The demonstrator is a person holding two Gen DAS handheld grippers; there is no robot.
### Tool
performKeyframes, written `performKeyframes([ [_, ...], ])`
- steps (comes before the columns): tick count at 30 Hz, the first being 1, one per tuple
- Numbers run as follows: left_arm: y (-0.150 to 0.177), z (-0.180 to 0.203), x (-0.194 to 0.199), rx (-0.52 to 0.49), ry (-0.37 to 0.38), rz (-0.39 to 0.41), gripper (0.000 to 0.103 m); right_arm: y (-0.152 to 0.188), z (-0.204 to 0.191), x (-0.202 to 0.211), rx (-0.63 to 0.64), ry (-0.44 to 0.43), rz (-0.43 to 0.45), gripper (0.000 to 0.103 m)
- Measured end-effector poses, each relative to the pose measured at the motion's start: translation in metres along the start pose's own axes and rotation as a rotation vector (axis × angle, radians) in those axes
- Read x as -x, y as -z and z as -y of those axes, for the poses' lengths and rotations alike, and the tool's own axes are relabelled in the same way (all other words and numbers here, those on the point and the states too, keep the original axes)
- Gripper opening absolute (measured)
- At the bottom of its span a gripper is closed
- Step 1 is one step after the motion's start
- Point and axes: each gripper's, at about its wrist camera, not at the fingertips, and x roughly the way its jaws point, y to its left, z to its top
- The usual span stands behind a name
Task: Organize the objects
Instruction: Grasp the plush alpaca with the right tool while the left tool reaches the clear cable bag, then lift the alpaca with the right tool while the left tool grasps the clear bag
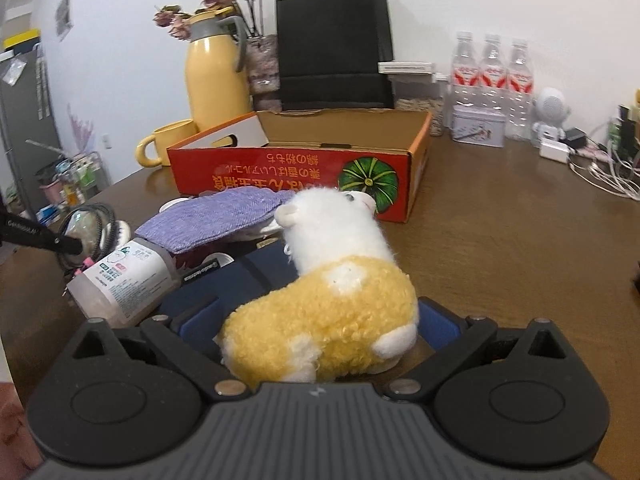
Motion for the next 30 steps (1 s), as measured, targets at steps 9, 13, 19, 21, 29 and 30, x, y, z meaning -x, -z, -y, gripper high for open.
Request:
performKeyframes([
  [9,0.007,-0.007,0.007,-0.022,-0.002,0.024,0.042,0.007,-0.009,0.011,-0.052,0.034,-0.001,0.103],
  [13,0.01,-0.009,0.012,-0.022,0.0,0.057,0.068,0.009,-0.011,0.011,-0.041,0.047,-0.003,0.103],
  [19,0.001,-0.025,0.03,0.02,-0.018,0.177,0.087,0.01,-0.012,0.012,-0.06,0.06,0.013,0.103],
  [21,-0.002,-0.031,0.03,0.045,-0.039,0.189,0.087,0.01,-0.011,0.011,-0.073,0.063,0.015,0.103],
  [29,0.002,-0.013,0.035,-0.058,0.049,0.212,0.058,0.011,-0.015,0.009,-0.078,0.089,0.015,0.103],
  [30,0.004,-0.005,0.036,-0.09,0.06,0.214,0.054,0.011,-0.014,0.007,-0.081,0.087,0.011,0.103],
])
